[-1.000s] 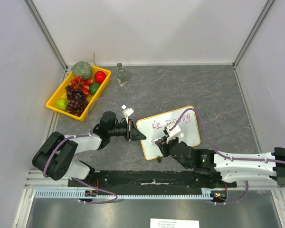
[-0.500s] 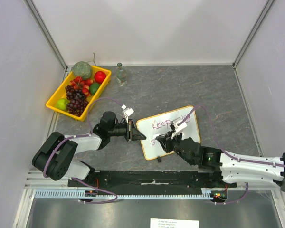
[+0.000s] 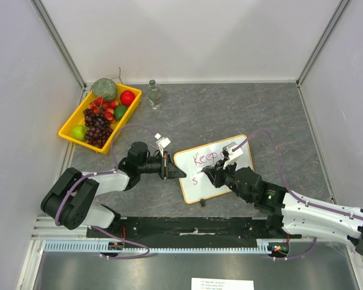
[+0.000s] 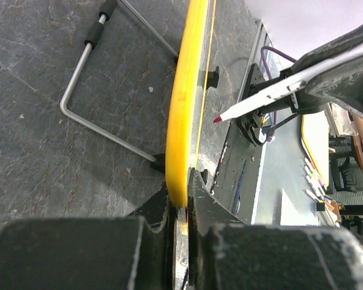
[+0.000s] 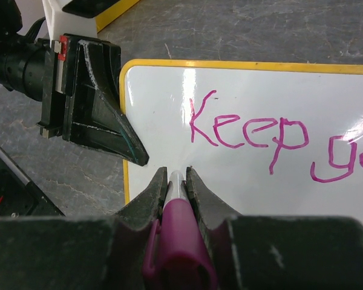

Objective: Write a sentence on the whiteboard

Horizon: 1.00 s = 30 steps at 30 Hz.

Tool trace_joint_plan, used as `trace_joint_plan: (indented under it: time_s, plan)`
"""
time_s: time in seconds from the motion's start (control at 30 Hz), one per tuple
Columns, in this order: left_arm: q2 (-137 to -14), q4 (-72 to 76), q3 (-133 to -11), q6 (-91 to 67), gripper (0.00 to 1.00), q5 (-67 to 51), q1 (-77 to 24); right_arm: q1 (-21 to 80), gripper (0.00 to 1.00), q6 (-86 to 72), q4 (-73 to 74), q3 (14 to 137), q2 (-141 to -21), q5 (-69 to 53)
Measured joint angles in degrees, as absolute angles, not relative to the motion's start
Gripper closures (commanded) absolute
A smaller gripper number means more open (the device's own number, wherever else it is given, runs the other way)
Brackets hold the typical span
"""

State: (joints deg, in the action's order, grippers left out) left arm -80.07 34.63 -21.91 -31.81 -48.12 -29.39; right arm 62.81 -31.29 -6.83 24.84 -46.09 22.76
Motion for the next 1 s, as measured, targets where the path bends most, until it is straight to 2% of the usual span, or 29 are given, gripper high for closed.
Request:
trace_joint_plan:
  time_s: [1.0]
  plan:
    - [-80.1, 34.6, -21.9, -31.8, 0.98, -48.1, -29.4, 62.8, 1.0, -32.7, -5.7, 20.9, -44.1, 22.2]
